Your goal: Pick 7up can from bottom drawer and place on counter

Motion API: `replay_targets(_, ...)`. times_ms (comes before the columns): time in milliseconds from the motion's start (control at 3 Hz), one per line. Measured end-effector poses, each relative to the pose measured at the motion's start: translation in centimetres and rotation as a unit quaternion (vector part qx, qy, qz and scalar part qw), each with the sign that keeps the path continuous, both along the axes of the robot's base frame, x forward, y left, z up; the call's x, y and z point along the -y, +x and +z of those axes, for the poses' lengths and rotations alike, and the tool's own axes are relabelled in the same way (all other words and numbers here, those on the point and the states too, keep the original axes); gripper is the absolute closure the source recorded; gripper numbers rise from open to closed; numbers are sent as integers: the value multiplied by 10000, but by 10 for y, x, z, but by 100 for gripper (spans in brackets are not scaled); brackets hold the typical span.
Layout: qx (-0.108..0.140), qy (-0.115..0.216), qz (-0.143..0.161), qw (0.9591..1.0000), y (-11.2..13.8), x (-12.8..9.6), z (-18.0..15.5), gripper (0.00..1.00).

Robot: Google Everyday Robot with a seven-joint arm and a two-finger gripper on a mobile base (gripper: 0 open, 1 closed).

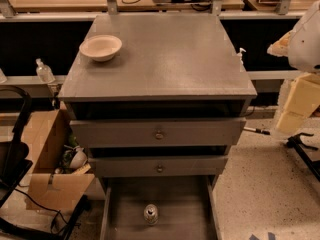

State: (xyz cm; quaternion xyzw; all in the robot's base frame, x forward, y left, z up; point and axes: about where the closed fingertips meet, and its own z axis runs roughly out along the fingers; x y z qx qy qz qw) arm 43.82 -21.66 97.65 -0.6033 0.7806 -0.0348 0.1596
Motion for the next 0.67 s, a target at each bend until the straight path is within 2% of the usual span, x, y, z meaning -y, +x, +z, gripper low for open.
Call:
replay_targets(333,0,0,0,10000,0,0,0,0)
replay_targets(667,1,283,-124,9995,-2,0,-14,0)
